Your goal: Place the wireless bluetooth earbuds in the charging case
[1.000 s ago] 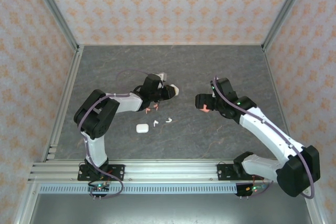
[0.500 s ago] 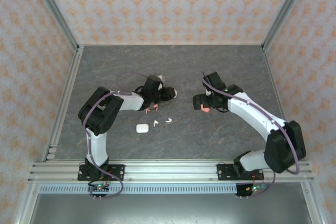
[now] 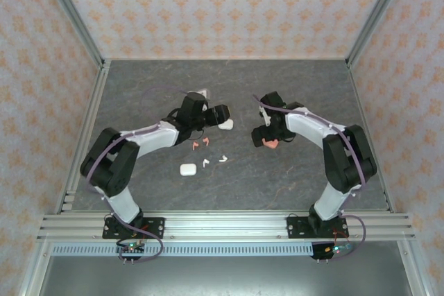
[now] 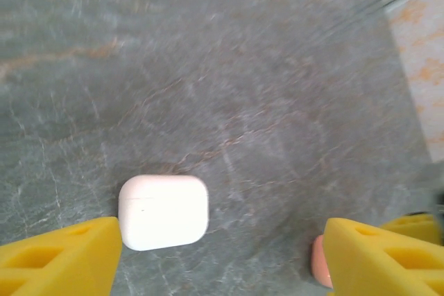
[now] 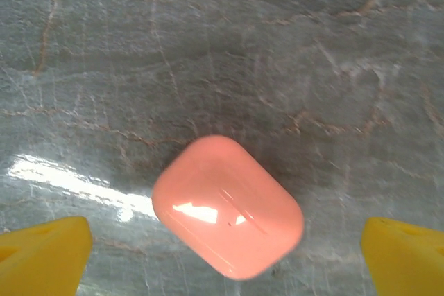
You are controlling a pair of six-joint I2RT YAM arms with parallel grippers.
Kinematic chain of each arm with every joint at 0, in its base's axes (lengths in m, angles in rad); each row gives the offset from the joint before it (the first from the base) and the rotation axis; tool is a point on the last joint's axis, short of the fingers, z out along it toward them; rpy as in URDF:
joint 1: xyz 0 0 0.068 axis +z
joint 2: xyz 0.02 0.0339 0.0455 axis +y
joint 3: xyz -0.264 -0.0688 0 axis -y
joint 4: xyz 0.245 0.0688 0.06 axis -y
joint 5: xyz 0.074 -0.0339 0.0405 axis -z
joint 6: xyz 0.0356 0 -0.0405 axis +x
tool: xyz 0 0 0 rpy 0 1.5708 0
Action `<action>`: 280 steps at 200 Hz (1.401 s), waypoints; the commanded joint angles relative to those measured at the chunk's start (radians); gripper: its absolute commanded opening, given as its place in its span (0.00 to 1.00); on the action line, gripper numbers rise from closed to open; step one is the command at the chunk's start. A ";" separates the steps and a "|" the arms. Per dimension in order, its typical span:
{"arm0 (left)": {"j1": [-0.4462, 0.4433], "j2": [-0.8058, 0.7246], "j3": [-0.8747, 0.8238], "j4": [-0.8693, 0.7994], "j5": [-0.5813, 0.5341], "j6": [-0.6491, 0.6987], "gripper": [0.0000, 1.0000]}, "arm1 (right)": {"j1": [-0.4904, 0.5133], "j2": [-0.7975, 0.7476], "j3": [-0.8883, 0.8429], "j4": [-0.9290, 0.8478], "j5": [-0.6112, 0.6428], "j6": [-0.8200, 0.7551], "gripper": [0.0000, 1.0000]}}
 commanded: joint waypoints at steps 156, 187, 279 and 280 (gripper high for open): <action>0.019 -0.424 -0.139 -0.158 -0.111 0.105 0.87 | -0.003 0.048 -0.020 -0.104 -0.029 -0.036 0.80; 0.021 -0.421 -0.141 -0.158 -0.110 0.103 0.87 | -0.002 0.060 -0.023 -0.095 -0.003 -0.040 0.73; 0.022 -0.442 -0.143 -0.177 -0.120 0.131 0.87 | 0.012 0.102 -0.009 -0.038 0.060 -0.076 0.50; 0.022 -0.443 -0.142 -0.178 -0.120 0.132 0.87 | 0.014 0.101 -0.010 -0.037 0.061 -0.077 0.50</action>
